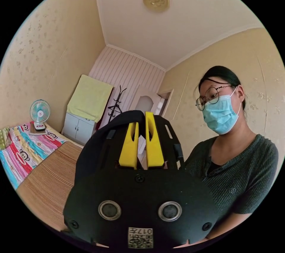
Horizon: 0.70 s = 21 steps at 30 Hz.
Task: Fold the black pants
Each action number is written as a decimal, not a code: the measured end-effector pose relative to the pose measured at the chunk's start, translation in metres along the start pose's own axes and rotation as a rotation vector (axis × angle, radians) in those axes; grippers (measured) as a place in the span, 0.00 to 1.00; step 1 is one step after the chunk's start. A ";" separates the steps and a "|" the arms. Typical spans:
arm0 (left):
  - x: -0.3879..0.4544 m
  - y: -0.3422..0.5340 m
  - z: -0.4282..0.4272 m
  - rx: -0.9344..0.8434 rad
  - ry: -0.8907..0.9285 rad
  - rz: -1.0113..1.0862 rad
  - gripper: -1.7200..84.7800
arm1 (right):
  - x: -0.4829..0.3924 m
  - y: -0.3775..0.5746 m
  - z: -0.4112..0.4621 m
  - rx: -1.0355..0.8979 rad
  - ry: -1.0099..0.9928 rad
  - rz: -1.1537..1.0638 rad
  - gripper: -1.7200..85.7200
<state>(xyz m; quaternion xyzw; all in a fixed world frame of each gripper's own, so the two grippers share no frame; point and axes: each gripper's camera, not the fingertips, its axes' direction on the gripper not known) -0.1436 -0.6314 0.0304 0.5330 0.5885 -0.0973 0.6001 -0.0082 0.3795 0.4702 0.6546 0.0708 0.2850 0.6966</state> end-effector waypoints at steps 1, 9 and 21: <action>0.000 -0.009 -0.005 0.002 -0.006 0.012 0.06 | -0.001 -0.005 0.003 -0.018 -0.030 -0.006 0.40; -0.070 -0.050 -0.003 0.009 -0.009 -0.142 0.06 | -0.008 -0.114 -0.038 0.012 0.003 0.004 0.09; -0.191 -0.223 -0.035 0.162 0.520 -0.101 0.06 | -0.270 -0.298 -0.123 0.301 0.310 -0.797 0.09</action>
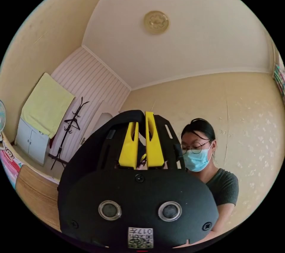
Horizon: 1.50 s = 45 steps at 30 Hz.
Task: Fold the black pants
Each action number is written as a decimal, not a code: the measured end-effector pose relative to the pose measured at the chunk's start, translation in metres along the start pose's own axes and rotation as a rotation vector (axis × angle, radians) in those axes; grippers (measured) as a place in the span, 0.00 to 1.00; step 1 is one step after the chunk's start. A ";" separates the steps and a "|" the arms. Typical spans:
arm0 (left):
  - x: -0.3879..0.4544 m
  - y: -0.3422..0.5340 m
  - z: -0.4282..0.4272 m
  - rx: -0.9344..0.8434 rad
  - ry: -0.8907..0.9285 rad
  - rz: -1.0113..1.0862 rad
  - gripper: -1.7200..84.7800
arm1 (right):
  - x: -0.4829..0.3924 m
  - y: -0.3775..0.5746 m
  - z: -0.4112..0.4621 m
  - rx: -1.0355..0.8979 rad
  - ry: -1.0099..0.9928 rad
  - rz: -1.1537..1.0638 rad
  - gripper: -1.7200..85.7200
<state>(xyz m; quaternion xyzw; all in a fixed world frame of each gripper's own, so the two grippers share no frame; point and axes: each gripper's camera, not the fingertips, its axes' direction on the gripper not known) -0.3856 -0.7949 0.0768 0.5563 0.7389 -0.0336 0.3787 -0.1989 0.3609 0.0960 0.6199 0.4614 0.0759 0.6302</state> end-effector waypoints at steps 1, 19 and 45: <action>0.008 -0.022 -0.018 0.015 0.033 0.041 0.07 | -0.001 -0.009 0.009 0.007 -0.036 -0.016 0.10; 0.081 0.282 -0.606 0.285 -1.239 -1.280 0.12 | -0.043 0.263 0.502 -1.129 -1.080 0.713 0.07; -0.012 0.431 -0.724 0.343 -1.521 -1.917 0.06 | 0.138 0.334 0.229 -0.670 -0.374 2.124 0.02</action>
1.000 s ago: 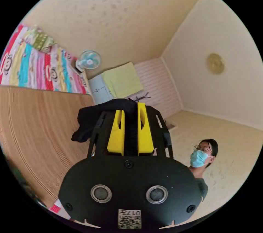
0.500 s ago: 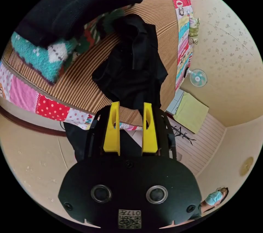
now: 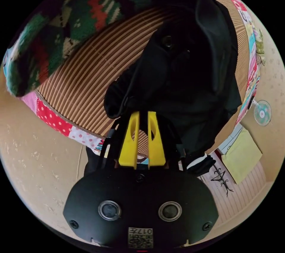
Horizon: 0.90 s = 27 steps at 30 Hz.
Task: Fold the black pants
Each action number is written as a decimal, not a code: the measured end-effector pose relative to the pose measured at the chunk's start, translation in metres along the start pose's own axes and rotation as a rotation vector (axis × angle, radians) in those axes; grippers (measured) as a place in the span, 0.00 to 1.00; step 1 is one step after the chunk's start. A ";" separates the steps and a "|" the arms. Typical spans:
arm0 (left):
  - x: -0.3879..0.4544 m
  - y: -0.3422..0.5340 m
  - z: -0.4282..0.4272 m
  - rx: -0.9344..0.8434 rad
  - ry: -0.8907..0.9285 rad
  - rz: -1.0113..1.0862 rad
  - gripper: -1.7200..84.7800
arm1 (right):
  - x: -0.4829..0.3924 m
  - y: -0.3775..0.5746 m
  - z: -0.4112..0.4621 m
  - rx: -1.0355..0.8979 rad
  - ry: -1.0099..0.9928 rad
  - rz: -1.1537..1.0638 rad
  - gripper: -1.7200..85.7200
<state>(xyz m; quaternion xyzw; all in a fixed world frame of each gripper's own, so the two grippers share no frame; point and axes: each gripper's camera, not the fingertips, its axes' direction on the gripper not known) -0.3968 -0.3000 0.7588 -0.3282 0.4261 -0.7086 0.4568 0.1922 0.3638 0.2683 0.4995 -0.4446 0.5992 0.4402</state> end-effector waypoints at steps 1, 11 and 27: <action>0.001 -0.009 -0.003 -0.030 -0.012 0.064 0.04 | -0.002 0.001 -0.002 0.001 0.001 0.007 0.02; -0.112 0.000 -0.041 -0.144 -0.164 0.123 0.01 | -0.092 -0.019 -0.038 -0.056 0.280 -0.031 0.02; -0.131 0.098 -0.053 0.008 -0.331 0.103 0.01 | -0.244 -0.136 -0.075 0.189 1.028 -0.187 0.28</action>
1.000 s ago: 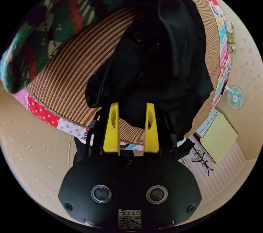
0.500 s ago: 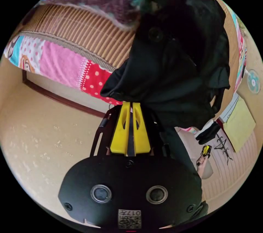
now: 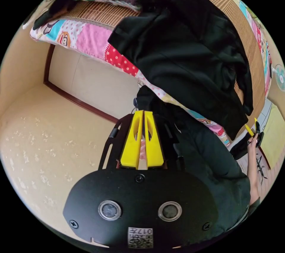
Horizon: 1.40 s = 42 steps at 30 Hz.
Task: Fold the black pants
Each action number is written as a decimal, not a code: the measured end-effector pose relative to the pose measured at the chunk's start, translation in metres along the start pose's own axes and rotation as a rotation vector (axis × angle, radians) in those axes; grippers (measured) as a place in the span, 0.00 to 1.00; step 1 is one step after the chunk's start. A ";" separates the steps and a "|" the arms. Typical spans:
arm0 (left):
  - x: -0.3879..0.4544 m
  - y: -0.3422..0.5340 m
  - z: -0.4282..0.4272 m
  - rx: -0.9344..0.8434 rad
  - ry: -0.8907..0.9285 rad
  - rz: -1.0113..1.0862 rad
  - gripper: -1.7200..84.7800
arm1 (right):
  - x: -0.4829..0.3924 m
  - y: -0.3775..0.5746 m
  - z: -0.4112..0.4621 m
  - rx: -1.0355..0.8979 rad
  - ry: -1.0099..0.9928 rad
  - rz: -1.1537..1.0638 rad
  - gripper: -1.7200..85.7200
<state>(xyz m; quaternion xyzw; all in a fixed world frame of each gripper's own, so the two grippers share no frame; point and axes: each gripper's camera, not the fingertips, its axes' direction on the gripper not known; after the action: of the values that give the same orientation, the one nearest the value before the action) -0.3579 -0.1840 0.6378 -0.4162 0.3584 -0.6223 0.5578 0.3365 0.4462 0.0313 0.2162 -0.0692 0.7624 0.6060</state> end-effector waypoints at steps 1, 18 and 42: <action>-0.001 0.010 0.012 -0.036 -0.004 -0.006 0.01 | 0.002 -0.006 -0.003 0.000 0.003 0.002 0.27; -0.005 0.028 0.063 -0.117 0.070 -0.004 0.04 | -0.013 -0.056 -0.189 0.204 0.220 -0.093 0.08; -0.182 -0.057 0.134 0.232 0.584 -0.433 0.15 | 0.226 0.322 -0.049 0.120 -0.689 0.677 0.14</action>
<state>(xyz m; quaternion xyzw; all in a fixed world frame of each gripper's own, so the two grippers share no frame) -0.2515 0.0058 0.7217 -0.2217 0.3332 -0.8546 0.3309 -0.0211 0.5842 0.1316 0.4557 -0.2883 0.8035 0.2522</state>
